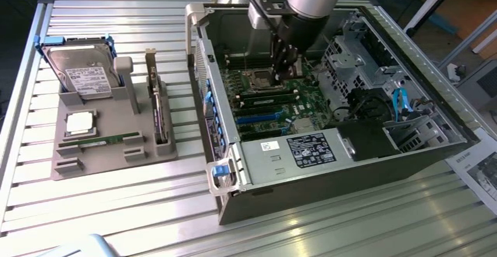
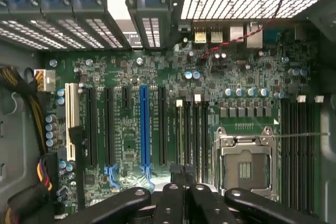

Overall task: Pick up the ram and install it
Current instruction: 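Press down the ram until it locks into place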

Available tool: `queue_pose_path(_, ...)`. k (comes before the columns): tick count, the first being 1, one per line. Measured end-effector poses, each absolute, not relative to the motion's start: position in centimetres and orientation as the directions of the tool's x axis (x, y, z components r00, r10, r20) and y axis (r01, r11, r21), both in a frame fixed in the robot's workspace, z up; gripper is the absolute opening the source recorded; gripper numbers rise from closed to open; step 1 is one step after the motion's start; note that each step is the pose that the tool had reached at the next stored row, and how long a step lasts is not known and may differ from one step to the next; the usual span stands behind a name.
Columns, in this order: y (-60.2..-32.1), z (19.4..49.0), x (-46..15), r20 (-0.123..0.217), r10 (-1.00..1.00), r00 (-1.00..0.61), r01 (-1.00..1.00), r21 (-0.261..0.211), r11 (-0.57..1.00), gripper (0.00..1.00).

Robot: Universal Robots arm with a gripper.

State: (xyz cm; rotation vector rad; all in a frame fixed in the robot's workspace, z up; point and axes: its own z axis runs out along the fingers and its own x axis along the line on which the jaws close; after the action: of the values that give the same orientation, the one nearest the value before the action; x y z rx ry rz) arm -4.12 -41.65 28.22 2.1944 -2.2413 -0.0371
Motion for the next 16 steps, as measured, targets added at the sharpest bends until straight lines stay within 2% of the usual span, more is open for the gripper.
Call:
queue_pose_path(10,-41.7,28.2,-2.1,-0.013,-1.0,-0.021,-1.0,0.021,0.021,0.1)
queue_pose_path(16,-41.7,29.5,-2.1,-0.01,-1.0,-0.021,-1.0,0.021,0.021,0.1)
